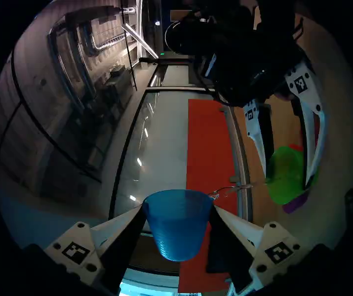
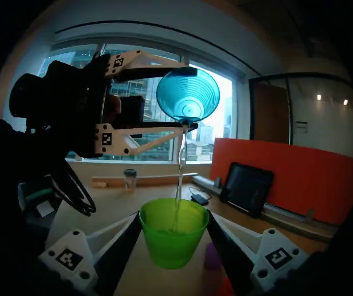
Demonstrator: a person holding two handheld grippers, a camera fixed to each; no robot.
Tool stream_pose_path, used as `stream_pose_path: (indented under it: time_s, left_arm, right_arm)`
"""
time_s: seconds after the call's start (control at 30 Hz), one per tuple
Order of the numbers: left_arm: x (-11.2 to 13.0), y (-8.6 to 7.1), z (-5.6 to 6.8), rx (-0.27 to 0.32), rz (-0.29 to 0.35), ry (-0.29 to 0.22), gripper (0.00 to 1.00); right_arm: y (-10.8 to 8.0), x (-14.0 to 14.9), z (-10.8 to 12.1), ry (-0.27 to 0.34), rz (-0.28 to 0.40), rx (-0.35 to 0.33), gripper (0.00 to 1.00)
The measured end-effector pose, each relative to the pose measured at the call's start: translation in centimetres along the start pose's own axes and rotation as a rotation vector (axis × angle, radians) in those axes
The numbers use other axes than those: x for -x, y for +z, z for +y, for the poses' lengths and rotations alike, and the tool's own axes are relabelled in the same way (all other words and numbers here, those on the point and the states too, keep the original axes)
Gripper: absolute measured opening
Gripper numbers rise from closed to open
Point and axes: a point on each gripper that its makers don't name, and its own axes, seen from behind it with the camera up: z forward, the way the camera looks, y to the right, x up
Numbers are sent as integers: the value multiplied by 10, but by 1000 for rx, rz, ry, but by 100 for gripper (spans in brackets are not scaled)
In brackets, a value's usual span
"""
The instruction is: Pour water
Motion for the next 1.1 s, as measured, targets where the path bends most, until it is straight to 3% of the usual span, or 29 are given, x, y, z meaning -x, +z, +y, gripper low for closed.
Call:
stream_pose_path:
  time_s: [0.2,0.9,1.1]
  left_arm:
    - [-4,0,4,-4,2,43,87]
    - [-16,-5,3,-22,20,245,87]
    - [-21,-6,4,-25,32,254,87]
  right_arm:
    - [1,-1,0,-1,2,2,92]
    - [2,-4,-1,-2,14,9,93]
    - [1,-7,0,2,19,13,92]
